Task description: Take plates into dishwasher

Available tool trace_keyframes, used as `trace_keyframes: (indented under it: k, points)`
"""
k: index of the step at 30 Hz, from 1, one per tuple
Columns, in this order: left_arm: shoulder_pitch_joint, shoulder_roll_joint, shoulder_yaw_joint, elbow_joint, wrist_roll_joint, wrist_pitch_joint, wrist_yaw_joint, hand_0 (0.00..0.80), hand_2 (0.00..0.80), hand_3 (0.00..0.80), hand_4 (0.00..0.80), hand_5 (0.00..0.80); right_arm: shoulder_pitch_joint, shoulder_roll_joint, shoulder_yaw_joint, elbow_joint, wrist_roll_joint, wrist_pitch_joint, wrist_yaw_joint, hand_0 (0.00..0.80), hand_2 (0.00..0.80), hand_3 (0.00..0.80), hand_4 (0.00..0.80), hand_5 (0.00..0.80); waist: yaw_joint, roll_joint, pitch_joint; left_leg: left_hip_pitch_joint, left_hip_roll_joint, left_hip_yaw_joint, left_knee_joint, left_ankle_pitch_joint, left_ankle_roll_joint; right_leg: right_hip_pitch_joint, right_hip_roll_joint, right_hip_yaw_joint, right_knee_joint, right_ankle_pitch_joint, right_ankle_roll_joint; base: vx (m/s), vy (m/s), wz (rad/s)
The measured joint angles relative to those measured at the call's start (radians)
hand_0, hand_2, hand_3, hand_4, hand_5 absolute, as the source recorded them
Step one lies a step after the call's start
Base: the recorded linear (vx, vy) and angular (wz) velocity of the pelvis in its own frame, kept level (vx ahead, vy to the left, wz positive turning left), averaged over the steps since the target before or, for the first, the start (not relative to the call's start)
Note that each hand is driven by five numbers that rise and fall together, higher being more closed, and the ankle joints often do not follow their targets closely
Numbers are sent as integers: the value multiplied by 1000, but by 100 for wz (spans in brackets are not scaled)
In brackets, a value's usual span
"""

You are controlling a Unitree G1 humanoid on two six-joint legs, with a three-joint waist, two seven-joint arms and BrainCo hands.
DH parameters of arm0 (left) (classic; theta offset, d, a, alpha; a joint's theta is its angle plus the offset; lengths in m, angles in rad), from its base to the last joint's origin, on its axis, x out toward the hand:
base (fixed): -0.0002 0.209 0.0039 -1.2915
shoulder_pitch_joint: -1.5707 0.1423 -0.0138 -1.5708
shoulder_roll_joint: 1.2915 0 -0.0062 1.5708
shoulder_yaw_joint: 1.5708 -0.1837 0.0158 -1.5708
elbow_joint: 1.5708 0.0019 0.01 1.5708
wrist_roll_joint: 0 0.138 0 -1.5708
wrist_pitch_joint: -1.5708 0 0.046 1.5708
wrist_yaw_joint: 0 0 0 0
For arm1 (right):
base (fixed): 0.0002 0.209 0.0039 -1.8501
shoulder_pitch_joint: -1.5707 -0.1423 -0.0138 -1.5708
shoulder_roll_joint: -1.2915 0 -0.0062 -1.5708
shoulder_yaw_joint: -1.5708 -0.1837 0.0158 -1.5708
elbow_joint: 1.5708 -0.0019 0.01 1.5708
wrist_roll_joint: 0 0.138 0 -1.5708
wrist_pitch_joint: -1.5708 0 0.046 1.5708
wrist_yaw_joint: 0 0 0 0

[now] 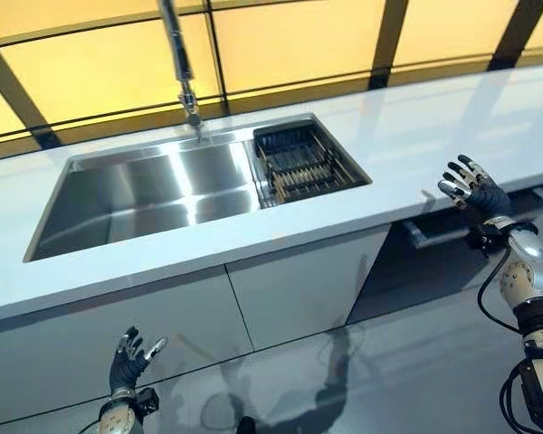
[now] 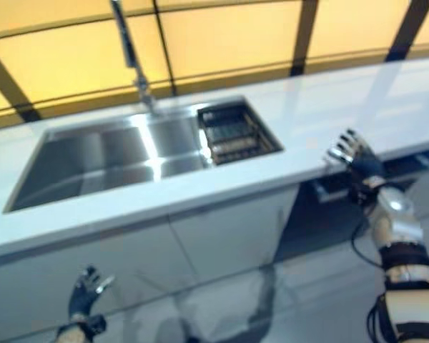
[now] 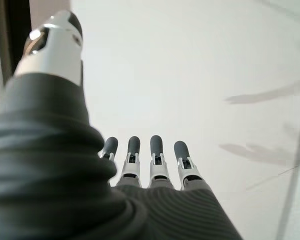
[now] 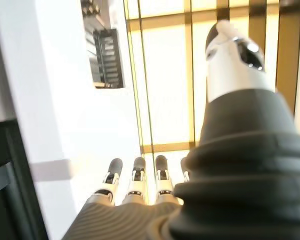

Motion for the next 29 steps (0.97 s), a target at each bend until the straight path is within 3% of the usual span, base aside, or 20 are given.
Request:
trace_keyframes:
  k: [8, 10, 13, 15, 18, 22, 29]
  points:
    - [3, -4, -5, 0, 1, 15, -12, 0, 0, 0, 0, 0, 173, 25, 59, -31, -200, 90, -11, 0, 0, 0, 0, 0, 6, -24, -34, 19, -1, 1, 0, -3, 3, 18, -2, 0, 0, -5, -1, 37, 20, 1]
    - [5, -10, -3, -1, 1, 16, -9, 0, 0, 0, 0, 0, 257, 68, 88, -93, -236, 119, -35, 0, 0, 0, 0, 0, 0, -35, -41, 20, -1, 1, -1, -3, 3, 19, -1, 0, 0, -5, -2, 35, 42, 0]
    - [16, -32, -4, -1, 1, 19, -4, 0, 0, 0, 0, 0, 393, 213, 142, -200, -245, 129, -46, 0, 0, 0, 0, 0, -23, -43, -46, 34, 0, 2, -5, -7, 3, 40, -1, 0, 0, -9, -2, 37, 34, 0]
    - [10, -54, -5, -2, 2, 19, 6, 0, 0, 0, 0, 0, 462, 292, 151, -234, -246, 115, -58, 0, 0, 0, 0, 0, -23, -43, -51, 35, 1, 2, -4, -8, 3, 43, -1, 0, 0, -10, -1, 40, 46, 1]
    - [16, -86, -5, -2, 2, 19, 16, 0, 0, 0, 0, 0, 593, 429, 180, -311, -265, 39, -94, 0, 0, 0, 0, 0, -23, -43, -57, 34, 4, 1, -5, -8, 3, 43, 3, 0, 1, -12, -4, 29, 46, 2]
    - [25, -121, -5, -21, 0, 19, 36, 0, 0, 0, 0, 0, 692, 523, 249, -365, -312, -44, -114, 0, 0, 0, 0, 0, -22, -42, -69, 33, 4, 1, -5, -8, 4, 44, 2, -1, 2, -13, -2, 38, 46, 2]
    - [28, -126, -5, -43, 0, 18, 47, 0, 0, 0, 0, 0, 705, 535, 292, -368, -320, -63, -126, 0, 0, 0, 0, 0, -20, -40, -107, 33, 5, 0, -5, -8, 6, 45, 1, -3, 3, -15, -1, 21, 18, 1]
